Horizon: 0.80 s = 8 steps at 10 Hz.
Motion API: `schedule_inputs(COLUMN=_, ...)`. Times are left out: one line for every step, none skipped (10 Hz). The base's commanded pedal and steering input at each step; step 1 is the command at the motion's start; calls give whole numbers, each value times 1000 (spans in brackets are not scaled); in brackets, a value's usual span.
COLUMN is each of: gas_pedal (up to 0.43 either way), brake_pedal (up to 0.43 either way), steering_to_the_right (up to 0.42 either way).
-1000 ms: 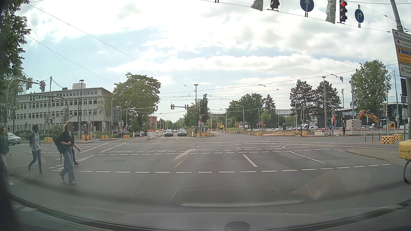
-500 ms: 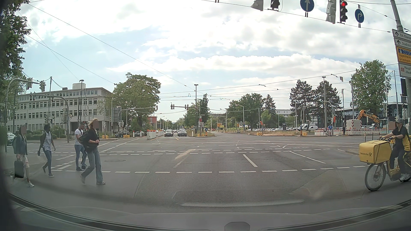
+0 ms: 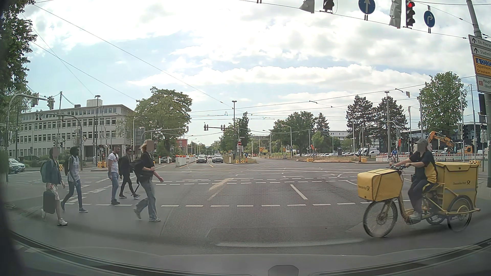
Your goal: Follow the waypoints while adhering to traffic rules and regulations
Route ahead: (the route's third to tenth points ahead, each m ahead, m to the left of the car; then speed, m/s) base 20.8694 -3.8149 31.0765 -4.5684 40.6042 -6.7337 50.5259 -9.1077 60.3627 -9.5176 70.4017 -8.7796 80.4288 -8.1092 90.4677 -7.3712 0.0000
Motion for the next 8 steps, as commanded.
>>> schedule_inputs(gas_pedal=0, brake_pedal=268, steering_to_the_right=11)
schedule_inputs(gas_pedal=0, brake_pedal=268, steering_to_the_right=12)
schedule_inputs(gas_pedal=0, brake_pedal=268, steering_to_the_right=11)
schedule_inputs(gas_pedal=0, brake_pedal=268, steering_to_the_right=12)
schedule_inputs(gas_pedal=0, brake_pedal=262, steering_to_the_right=14)
schedule_inputs(gas_pedal=0, brake_pedal=262, steering_to_the_right=14)
schedule_inputs(gas_pedal=0, brake_pedal=262, steering_to_the_right=14)
schedule_inputs(gas_pedal=0, brake_pedal=262, steering_to_the_right=14)
